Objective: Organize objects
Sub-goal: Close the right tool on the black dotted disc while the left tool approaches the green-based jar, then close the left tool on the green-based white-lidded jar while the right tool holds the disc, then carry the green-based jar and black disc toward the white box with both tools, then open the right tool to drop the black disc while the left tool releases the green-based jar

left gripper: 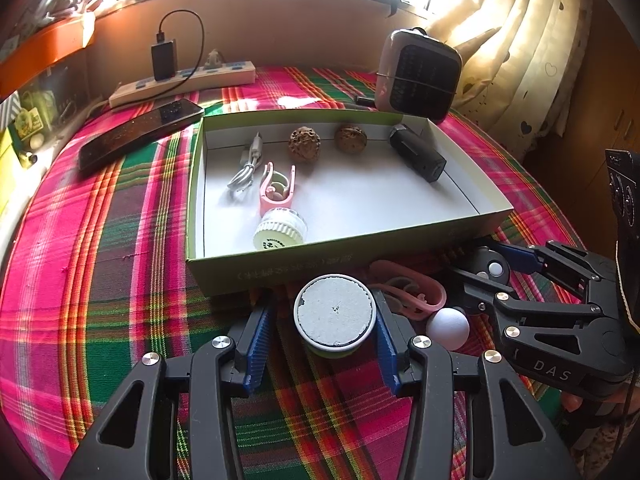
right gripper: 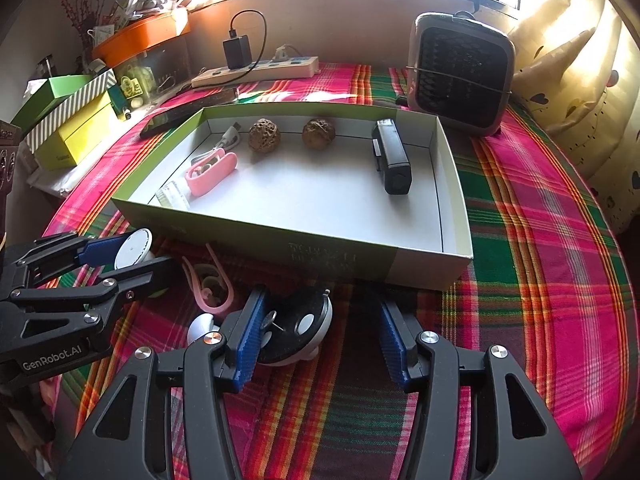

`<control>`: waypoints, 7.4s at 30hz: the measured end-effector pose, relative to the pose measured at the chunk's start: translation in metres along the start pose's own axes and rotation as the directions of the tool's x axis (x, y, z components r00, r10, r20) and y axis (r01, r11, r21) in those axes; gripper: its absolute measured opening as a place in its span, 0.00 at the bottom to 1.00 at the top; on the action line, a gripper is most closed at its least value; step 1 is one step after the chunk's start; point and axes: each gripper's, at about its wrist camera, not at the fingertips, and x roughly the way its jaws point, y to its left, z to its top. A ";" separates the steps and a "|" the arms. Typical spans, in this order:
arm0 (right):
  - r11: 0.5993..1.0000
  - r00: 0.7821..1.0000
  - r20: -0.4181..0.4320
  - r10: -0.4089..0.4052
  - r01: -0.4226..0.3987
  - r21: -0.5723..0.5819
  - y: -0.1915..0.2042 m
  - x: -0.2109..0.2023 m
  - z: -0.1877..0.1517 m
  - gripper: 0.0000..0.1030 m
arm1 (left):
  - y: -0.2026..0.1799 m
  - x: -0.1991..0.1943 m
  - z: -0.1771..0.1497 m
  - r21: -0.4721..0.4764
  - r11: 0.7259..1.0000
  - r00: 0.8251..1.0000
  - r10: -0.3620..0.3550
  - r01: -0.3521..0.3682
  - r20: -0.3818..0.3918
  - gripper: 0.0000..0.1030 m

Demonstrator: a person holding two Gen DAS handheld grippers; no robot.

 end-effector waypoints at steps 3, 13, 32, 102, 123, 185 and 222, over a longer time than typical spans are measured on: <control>1.000 1.000 0.000 -0.008 0.008 0.005 -0.002 -0.002 -0.002 0.51 | 0.000 0.000 0.000 0.001 1.000 1.000 0.001 -0.001 0.000 0.43; 1.000 1.000 0.002 -0.016 0.016 0.026 -0.008 -0.010 -0.012 0.51 | 0.001 -0.001 0.000 -0.005 1.000 1.000 0.001 -0.001 0.003 0.43; 0.998 1.000 0.015 -0.005 0.004 0.062 -0.016 -0.014 -0.015 0.35 | 0.003 -0.001 0.000 -0.015 0.999 1.000 0.031 -0.031 0.007 0.32; 1.000 0.998 0.066 0.002 -0.003 0.015 -0.009 -0.030 -0.008 0.27 | -0.004 -0.018 -0.003 -0.002 0.998 0.997 0.055 -0.055 0.044 0.15; 0.998 0.992 0.111 0.064 -0.064 -0.001 -0.015 -0.034 0.038 0.27 | -0.012 -0.027 0.023 0.038 0.998 0.995 0.056 -0.060 0.084 0.15; 0.986 0.994 -0.041 0.101 -0.105 -0.127 -0.024 0.077 0.120 0.27 | -0.031 0.054 0.074 0.080 0.997 1.000 0.016 -0.017 0.014 0.15; 0.987 0.996 -0.072 0.057 -0.067 -0.146 -0.020 0.081 0.118 0.38 | -0.027 0.062 0.073 0.058 0.998 1.000 0.017 -0.016 -0.020 0.29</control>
